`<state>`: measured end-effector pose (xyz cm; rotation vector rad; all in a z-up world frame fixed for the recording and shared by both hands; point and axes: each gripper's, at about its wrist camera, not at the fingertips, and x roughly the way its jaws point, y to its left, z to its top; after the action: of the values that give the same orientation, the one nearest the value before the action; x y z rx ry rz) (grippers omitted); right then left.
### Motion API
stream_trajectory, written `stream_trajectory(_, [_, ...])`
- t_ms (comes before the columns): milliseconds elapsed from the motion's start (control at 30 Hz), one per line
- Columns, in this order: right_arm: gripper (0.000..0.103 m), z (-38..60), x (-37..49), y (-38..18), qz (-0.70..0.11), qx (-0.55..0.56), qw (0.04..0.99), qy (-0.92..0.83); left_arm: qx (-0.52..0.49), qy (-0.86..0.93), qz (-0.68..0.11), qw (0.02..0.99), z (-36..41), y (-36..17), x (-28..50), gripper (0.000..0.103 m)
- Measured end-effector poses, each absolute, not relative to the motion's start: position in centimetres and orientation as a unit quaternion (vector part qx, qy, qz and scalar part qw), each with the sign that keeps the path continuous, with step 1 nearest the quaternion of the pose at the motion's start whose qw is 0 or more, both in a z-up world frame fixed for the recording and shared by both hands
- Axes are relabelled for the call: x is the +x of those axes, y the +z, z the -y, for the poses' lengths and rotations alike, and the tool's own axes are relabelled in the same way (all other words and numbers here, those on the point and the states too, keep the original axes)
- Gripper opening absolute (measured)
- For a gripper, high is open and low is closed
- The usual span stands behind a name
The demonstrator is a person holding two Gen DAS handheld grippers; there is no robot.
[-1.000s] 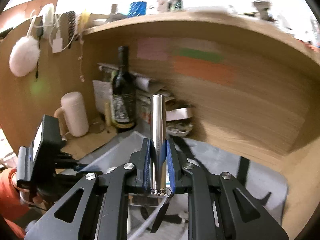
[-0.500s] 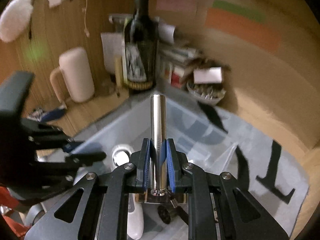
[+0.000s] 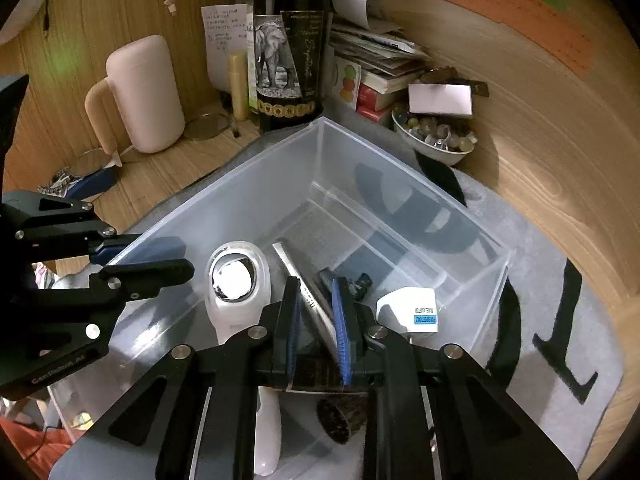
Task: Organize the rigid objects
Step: 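Lift the silver tube and lay it across the box, releasing, then grasp the keys on the rug with the right gripper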
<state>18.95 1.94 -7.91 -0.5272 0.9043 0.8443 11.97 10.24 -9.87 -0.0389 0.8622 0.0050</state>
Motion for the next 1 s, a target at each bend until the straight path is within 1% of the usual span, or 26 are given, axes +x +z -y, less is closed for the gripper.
stream_trajectory(67, [0.016, -1.9, 19.0, -7.8, -0.422, -0.242, 0.781, 0.391, -0.019, 0.002, -0.418, 0.908, -10.2, -9.9, 12.0, 0.008])
stream_trajectory(133, [0.024, -1.7, 19.0, -7.6, -0.421, -0.239, 0.784, 0.390, -0.019, 0.003, -0.418, 0.908, -10.2, -9.9, 12.0, 0.008])
stream_trajectory(167, [0.026, -1.6, 19.0, -7.4, -0.416, -0.237, 0.787, 0.389, -0.019, 0.003, -0.418, 0.908, -10.2, -9.9, 12.0, 0.008])
stream_trajectory(233, [0.036, -1.1, 19.0, -6.8, -0.408, -0.232, 0.794, 0.388, -0.019, 0.002, -0.418, 0.908, -10.2, -9.9, 12.0, 0.008])
stream_trajectory(267, [0.039, -0.9, 18.9, -6.4, -0.404, -0.229, 0.796, 0.388, -0.020, 0.002, -0.418, 0.908, -10.2, -9.9, 12.0, 0.008])
stream_trajectory(333, [0.054, -0.3, 18.8, -5.5, -0.393, -0.223, 0.804, 0.387, -0.019, 0.002, -0.418, 0.908, -10.2, -9.9, 12.0, 0.008])
stream_trajectory(400, [0.059, 0.2, 18.6, -4.6, -0.380, -0.216, 0.813, 0.385, -0.019, 0.002, -0.418, 0.908, -10.3, -9.9, 12.0, 0.008])
stream_trajectory(733, [0.061, 5.1, 19.7, -0.5, -0.343, -0.184, 0.855, 0.343, -0.019, 0.002, -0.418, 0.908, -10.3, -9.9, 12.0, 0.008])
stream_trajectory(867, [0.061, 7.0, 20.4, -0.2, -0.346, -0.174, 0.864, 0.321, -0.019, 0.003, -0.418, 0.908, -10.3, -9.9, 12.0, 0.008])
stream_trajectory(1000, [0.061, 8.8, 21.1, -1.4, -0.365, -0.166, 0.865, 0.300, -0.019, 0.002, -0.418, 0.908, -10.3, -9.9, 12.0, 0.008])
